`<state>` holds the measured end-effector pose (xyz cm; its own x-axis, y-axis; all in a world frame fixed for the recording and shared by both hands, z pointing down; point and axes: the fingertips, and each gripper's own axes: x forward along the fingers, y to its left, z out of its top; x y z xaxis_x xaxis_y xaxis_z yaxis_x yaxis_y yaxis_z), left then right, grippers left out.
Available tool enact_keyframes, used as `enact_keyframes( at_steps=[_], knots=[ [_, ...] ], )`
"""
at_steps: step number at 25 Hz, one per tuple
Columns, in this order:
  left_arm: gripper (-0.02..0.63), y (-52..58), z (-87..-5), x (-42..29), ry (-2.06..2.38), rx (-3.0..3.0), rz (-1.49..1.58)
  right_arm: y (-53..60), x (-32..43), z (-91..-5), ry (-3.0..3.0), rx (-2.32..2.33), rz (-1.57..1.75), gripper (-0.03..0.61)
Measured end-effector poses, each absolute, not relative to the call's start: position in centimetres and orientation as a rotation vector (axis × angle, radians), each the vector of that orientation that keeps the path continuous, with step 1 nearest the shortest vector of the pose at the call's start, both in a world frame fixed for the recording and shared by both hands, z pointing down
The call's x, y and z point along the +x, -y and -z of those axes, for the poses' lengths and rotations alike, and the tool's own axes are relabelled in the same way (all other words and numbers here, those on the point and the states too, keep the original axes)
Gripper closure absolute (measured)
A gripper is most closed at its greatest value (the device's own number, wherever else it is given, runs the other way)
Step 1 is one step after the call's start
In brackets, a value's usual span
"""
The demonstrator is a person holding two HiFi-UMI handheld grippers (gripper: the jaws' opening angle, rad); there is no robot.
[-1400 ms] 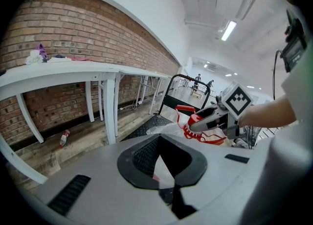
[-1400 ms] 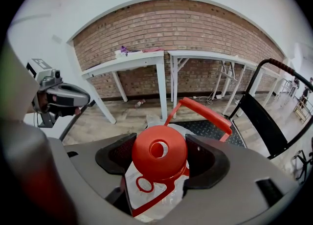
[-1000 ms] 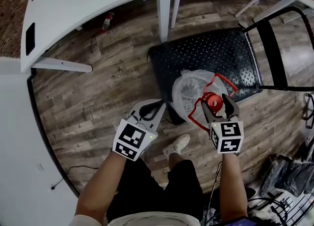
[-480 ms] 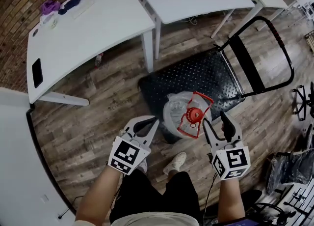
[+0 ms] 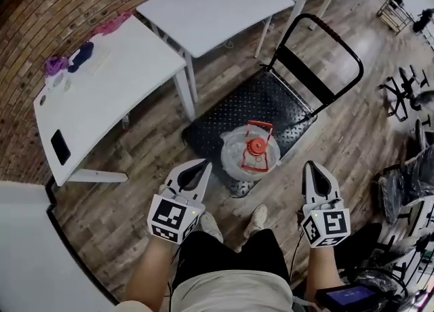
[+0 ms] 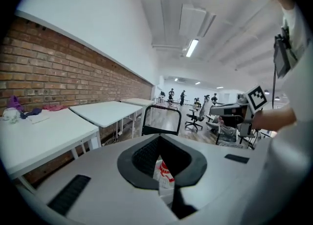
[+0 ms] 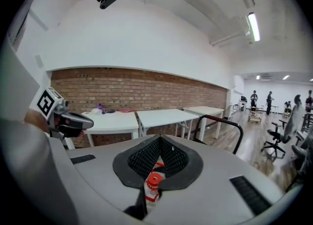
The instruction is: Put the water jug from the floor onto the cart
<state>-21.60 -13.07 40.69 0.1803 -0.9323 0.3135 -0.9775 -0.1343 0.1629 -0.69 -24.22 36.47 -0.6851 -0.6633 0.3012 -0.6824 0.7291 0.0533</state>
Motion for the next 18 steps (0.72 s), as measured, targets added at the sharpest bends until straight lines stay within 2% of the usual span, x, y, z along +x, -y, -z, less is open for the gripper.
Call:
enact_keyframes(
  at_steps=[6,18],
  knots=[
    [0.615,12.8,-36.3,-19.0,1.780,2.240,-0.120,21.9,4.1,-32.9,2.593,1.195,-0.093,0.575],
    [0.614,10.5,-31.4,-12.9,1.866,2.245,-0.071,18.6,11.3,-28.7,2.673,1.149,-0.059,0.575]
  ],
)
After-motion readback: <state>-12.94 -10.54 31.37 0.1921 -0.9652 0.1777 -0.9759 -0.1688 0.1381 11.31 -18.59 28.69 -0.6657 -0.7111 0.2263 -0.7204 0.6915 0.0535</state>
